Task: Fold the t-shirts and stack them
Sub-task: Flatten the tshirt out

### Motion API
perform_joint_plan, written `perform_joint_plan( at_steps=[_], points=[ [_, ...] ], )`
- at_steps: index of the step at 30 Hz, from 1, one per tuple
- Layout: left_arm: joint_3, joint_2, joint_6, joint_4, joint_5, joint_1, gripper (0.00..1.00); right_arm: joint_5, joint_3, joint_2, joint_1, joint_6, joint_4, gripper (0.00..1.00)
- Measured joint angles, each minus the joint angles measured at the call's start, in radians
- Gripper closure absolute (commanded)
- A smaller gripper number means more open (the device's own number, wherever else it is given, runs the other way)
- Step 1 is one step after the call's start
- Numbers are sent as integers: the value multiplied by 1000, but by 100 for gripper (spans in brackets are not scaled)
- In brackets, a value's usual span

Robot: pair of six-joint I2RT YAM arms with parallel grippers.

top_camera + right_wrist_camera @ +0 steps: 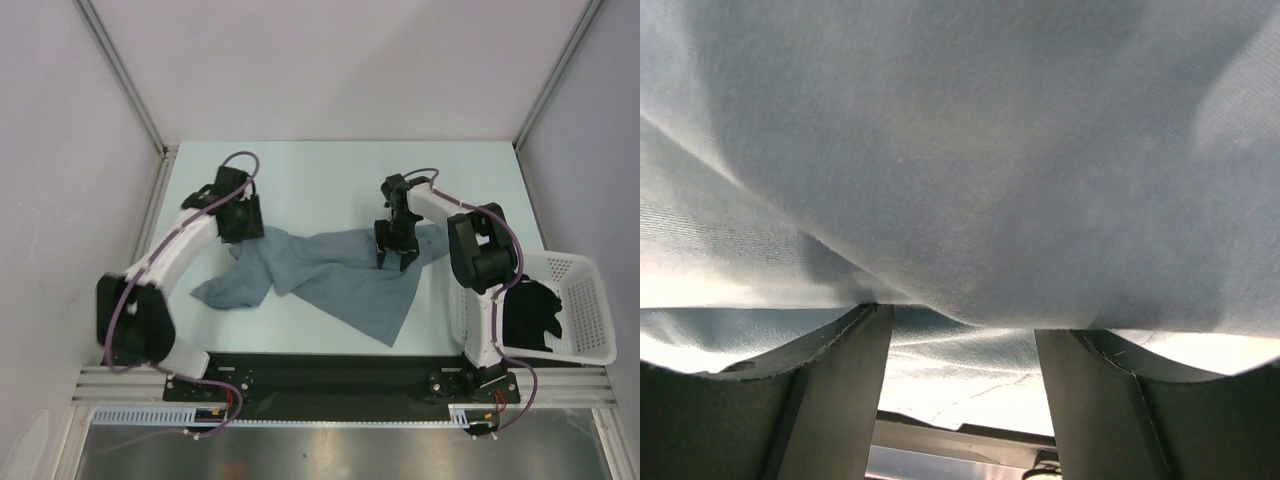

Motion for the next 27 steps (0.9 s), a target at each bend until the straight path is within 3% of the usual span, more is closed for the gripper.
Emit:
perform_joint_plan(
  at_steps=[1,2,4,7,14,18,22,25,27],
  points=[
    [32,91,1,9,5,-8,21,-8,0,0,-5,1,0,35],
    [44,153,9,19,4,-12,11,-16,0,0,-10,2,0,35],
    [28,216,14,12,-10,-16,0,-32,0,1,-19,2,0,36],
    [-22,121,21,-36,-42,9,0,-54,2,6,-32,2,-2,35],
    [-76,-249,-36,-56,-58,283,2,-65,130,104,-50,42,-119,35],
    [-133,-240,-65,-81,-55,296,9,1,359,238,-57,72,-254,35],
    [-174,-153,-102,-90,18,422,17,85,785,444,-87,65,-349,35],
    [-234,-141,-151,-71,111,530,18,121,982,523,-120,66,-254,34],
    [-303,-145,-189,-35,185,554,21,128,962,505,-142,73,-157,31]
  ],
)
